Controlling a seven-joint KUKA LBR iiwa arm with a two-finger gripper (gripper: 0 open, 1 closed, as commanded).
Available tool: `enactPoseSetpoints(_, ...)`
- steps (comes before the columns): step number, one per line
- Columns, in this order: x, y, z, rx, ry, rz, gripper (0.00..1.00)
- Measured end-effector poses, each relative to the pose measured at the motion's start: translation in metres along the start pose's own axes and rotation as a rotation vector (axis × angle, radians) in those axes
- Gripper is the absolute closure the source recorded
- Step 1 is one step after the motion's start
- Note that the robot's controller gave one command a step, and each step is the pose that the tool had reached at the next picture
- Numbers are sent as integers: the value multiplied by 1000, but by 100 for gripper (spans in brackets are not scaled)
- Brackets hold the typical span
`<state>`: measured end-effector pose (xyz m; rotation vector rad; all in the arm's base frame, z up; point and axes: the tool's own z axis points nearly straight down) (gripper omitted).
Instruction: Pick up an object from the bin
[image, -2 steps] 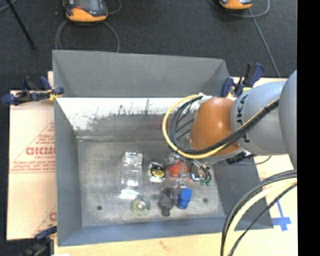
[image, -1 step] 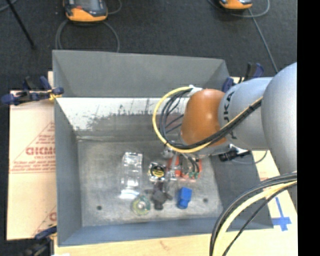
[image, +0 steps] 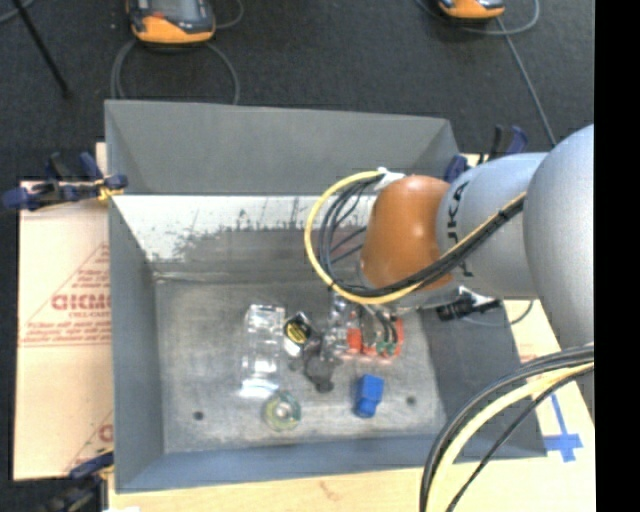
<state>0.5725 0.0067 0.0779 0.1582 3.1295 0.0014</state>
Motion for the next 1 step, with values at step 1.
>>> enactPoseSetpoints(1,-1,-7,-155,0,-5,47,100)
